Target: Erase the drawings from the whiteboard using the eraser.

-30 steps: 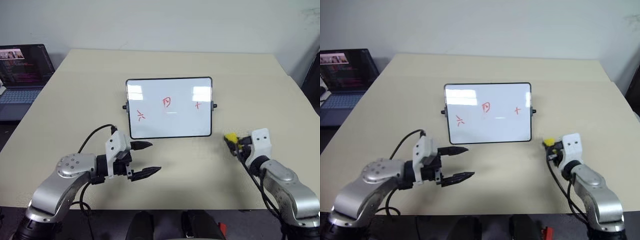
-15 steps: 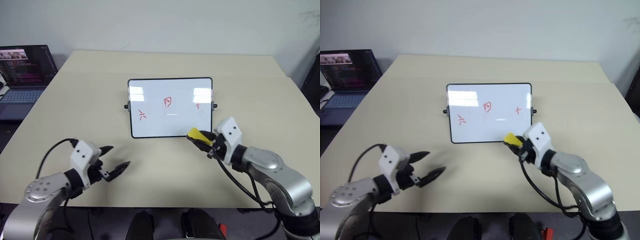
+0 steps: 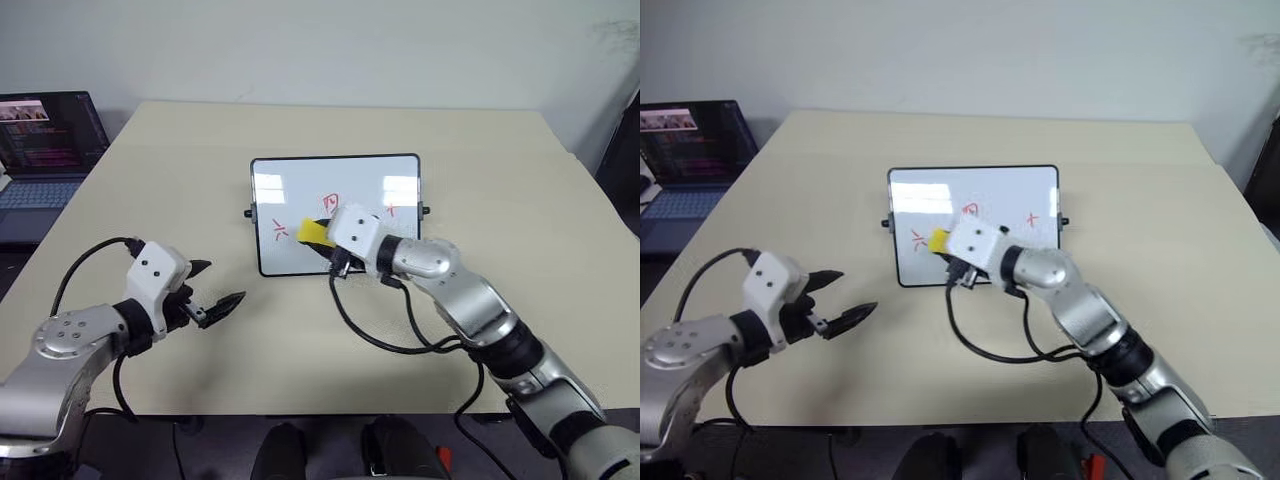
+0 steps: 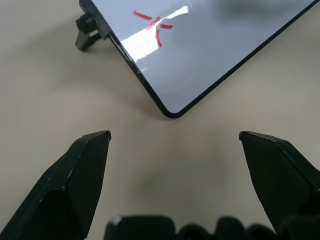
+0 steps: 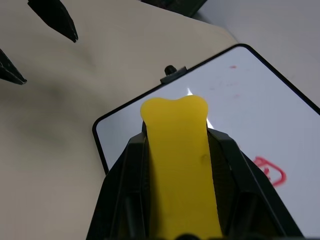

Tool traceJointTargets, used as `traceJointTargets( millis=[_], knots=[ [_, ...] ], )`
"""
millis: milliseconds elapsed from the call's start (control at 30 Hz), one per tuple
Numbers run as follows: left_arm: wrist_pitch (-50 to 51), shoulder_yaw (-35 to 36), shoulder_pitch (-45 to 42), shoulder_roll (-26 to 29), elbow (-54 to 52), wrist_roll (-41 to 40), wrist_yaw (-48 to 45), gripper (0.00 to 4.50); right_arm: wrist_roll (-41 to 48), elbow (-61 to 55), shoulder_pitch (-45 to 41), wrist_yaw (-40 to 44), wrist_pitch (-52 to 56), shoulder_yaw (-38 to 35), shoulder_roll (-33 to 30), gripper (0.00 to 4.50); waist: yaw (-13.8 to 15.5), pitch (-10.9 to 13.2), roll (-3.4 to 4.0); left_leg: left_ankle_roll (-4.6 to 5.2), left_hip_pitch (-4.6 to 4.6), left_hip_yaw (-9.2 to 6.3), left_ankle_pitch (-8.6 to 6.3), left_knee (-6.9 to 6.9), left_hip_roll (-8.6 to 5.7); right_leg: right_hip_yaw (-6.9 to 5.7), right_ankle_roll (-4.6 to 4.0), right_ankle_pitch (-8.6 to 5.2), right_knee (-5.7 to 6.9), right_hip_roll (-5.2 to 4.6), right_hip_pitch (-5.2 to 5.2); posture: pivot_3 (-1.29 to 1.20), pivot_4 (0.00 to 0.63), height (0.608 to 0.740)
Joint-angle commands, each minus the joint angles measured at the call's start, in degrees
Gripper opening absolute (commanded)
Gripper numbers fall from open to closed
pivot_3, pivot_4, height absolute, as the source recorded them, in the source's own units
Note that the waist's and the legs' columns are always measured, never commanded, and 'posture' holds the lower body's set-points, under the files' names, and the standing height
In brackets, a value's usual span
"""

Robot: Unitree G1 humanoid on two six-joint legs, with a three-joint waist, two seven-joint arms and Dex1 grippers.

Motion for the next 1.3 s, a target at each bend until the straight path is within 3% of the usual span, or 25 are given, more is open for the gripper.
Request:
traceJointTargets(
  millis=[33, 367, 600, 767, 1000, 1200, 1300],
  knots=[
    [-1.02, -1.17, -3.17, 1.55, 1.83, 1.52, -0.90, 4.50, -5.21, 6.07, -4.54, 0.23, -6.04, 1.78, 2.18, 1.24, 0.00, 0.00, -0.01, 0.00, -0.05, -0.01, 0.00, 0.00, 0.00, -0.01, 0.00, 0.00, -0.01, -0.01, -0.02, 0.00, 0.150, 0.740],
    [-1.92, -3.39, -7.61, 2.00, 5.38, 3.28, -3.08, 4.50, -15.76, 28.43, -15.11, -2.59, -16.24, 3.24, 8.92, 1.24, -0.05, 0.01, 0.00, 0.00, -0.07, -0.04, 0.00, -0.01, 0.02, -0.04, -0.02, 0.01, 0.03, -0.03, -0.06, 0.00, 0.150, 0.740],
    [-2.67, -3.85, -8.14, 1.44, 5.15, 4.04, -3.56, 4.50, -18.50, 39.01, -18.57, 0.19, -20.07, 3.63, 11.54, 1.24, -0.04, 0.01, 0.01, 0.00, -0.09, -0.08, 0.00, -0.01, 0.03, -0.04, -0.03, 0.01, 0.03, -0.06, -0.08, 0.00, 0.150, 0.740],
    [-2.62, -3.73, -7.17, 0.80, 4.06, 3.93, -3.32, 4.50, -20.69, 41.80, -18.21, 3.32, -22.08, 4.68, 11.32, 1.24, -0.04, 0.01, 0.01, 0.00, -0.07, -0.18, 0.00, 0.00, 0.04, -0.05, -0.03, 0.02, 0.06, -0.06, -0.08, 0.00, 0.150, 0.740],
    [-2.77, -3.37, -5.76, 0.71, 3.42, 3.62, -3.66, 4.50, -24.32, 45.41, -21.68, -5.91, -27.37, 2.25, 12.71, 1.24, -0.05, 0.02, 0.03, 0.00, -0.04, -0.24, 0.01, 0.00, 0.04, -0.08, -0.14, 0.07, 0.11, -0.06, -0.08, 0.00, 0.150, 0.740],
    [-3.01, -3.55, -5.80, 0.67, 3.57, 3.60, -3.97, 4.50, -25.31, 48.15, -20.26, -0.75, -27.55, 4.12, 12.91, 1.24, -0.05, 0.01, 0.02, 0.00, -0.04, -0.21, 0.01, 0.00, 0.04, -0.05, -0.16, 0.08, 0.09, -0.06, -0.07, 0.00, 0.150, 0.740],
    [-3.48, -3.77, -6.09, 0.49, 3.94, 3.45, -4.36, 4.50, -24.90, 45.02, -17.64, 5.65, -26.05, 5.10, 11.90, 1.24, 0.02, 0.01, 0.01, 0.00, -0.03, -0.26, 0.01, 0.01, 0.04, -0.08, -0.16, 0.09, 0.09, -0.06, -0.05, 0.00, 0.150, 0.740]
  ],
)
